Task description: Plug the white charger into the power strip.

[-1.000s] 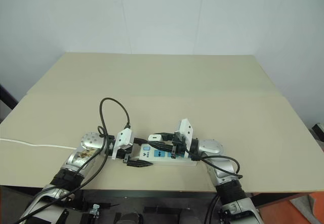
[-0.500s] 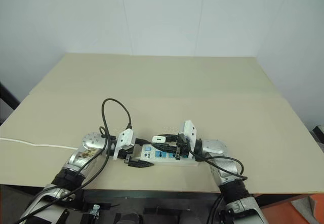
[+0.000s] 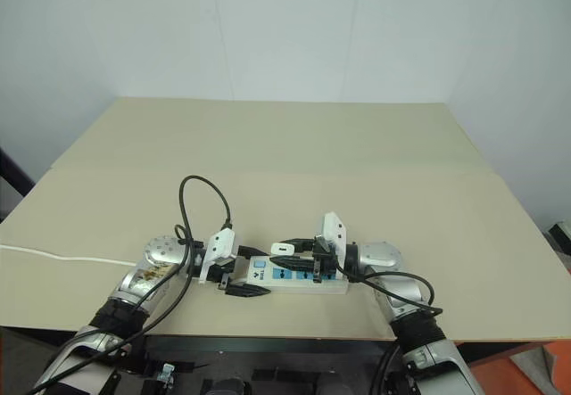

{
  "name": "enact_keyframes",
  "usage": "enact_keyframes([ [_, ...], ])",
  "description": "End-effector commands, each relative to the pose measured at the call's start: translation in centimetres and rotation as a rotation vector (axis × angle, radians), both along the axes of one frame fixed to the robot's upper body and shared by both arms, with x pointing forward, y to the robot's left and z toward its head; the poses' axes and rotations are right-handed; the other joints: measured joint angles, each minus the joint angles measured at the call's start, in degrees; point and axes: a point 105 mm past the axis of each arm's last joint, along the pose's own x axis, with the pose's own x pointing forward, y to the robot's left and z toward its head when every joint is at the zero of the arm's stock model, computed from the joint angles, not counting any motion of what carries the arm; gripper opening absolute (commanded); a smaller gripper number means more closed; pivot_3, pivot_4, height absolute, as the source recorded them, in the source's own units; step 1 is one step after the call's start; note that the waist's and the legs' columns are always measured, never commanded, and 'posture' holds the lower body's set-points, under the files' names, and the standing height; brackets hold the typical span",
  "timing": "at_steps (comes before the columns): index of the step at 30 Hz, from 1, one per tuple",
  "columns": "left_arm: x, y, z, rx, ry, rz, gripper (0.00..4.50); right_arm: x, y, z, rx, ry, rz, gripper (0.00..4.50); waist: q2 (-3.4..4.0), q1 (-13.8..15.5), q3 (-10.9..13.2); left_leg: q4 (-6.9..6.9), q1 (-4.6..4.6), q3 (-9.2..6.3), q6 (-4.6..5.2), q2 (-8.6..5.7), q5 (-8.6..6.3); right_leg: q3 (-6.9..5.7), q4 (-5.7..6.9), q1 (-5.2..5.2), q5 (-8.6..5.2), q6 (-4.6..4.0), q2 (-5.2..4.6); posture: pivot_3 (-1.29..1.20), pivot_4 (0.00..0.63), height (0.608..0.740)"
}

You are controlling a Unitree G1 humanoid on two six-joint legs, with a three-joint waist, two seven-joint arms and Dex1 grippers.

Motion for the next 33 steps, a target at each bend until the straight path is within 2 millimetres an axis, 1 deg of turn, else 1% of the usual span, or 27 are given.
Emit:
enact_keyframes([
  [1, -0.4, 1.7, -0.9, 0.060, 0.042, 0.011, 3.29, -0.2, -1.3, -4.6, -0.173, 0.148, -0.030, 1.16, 0.00, -0.14, -0.02, 0.00, 0.02, 0.01, 0.00, 0.01, 0.00, 0.01, 0.01, 0.00, -0.01, -0.02, 0.01, 0.00, 0.150, 0.740],
  [4, -0.4, 1.7, -0.9, 0.059, 0.042, 0.012, 3.29, -0.1, -0.8, -5.0, -0.186, 0.166, -0.016, 1.16, 0.01, -0.25, -0.07, -0.02, 0.05, 0.01, 0.00, 0.04, 0.00, 0.01, 0.01, 0.00, -0.03, -0.04, 0.04, 0.00, 0.150, 0.740],
  [8, -0.4, 1.6, -0.9, 0.058, 0.042, 0.015, 3.29, -0.1, -1.0, -5.7, -0.202, 0.181, -0.018, 1.16, 0.01, -0.65, -0.21, -0.04, 0.14, 0.01, 0.00, 0.06, 0.00, 0.03, 0.01, 0.06, -0.03, -0.05, 0.06, 0.00, 0.150, 0.740],
  [13, -0.5, 1.7, -1.0, 0.058, 0.044, 0.018, 3.29, -0.6, -1.8, -6.5, -0.211, 0.207, -0.036, 1.16, 0.05, -0.77, -0.41, -0.07, 0.17, 0.01, 0.00, 0.06, 0.00, 0.04, 0.00, 0.09, -0.07, -0.07, 0.06, 0.00, 0.150, 0.740],
  [17, -0.6, 1.8, -1.0, 0.059, 0.045, 0.018, 3.29, -0.6, -2.6, -7.1, -0.219, 0.223, -0.065, 1.16, 0.05, -0.77, -0.48, -0.09, 0.17, 0.02, 0.00, 0.06, 0.00, 0.04, 0.00, 0.09, -0.08, -0.07, 0.06, 0.00, 0.150, 0.740],
  [23, -0.5, 1.9, -1.0, 0.059, 0.043, 0.023, 3.29, -1.2, -3.6, -8.1, -0.255, 0.244, -0.068, 1.16, 0.05, -0.76, -0.57, -0.10, 0.17, 0.02, 0.00, 0.06, -0.01, 0.04, -0.02, 0.09, -0.11, -0.07, 0.06, 0.00, 0.150, 0.740],
  [27, -0.5, 1.9, -1.0, 0.060, 0.043, 0.023, 3.29, -1.2, -3.6, -8.1, -0.259, 0.243, -0.062, 1.16, 0.05, -0.75, -0.58, -0.11, 0.17, 0.01, 0.00, 0.06, -0.02, 0.03, -0.03, 0.09, -0.12, -0.07, 0.06, 0.00, 0.150, 0.740],
  [30, -0.5, 2.0, -1.0, 0.062, 0.045, 0.020, 3.29, -1.1, -3.3, -8.0, -0.293, 0.223, -0.017, 1.16, 0.05, -0.74, -0.58, -0.12, 0.17, 0.02, 0.00, 0.06, -0.03, 0.03, -0.03, 0.09, -0.13, -0.07, 0.06, 0.00, 0.150, 0.740],
  [33, -0.5, 2.0, -1.0, 0.064, 0.045, 0.018, 3.29, -0.7, -2.7, -7.8, -0.291, 0.235, 0.000, 1.16, 0.05, -0.77, -0.59, -0.12, 0.18, 0.02, 0.00, 0.06, -0.03, 0.04, -0.03, 0.10, -0.13, -0.06, 0.05, 0.00, 0.150, 0.740],
])
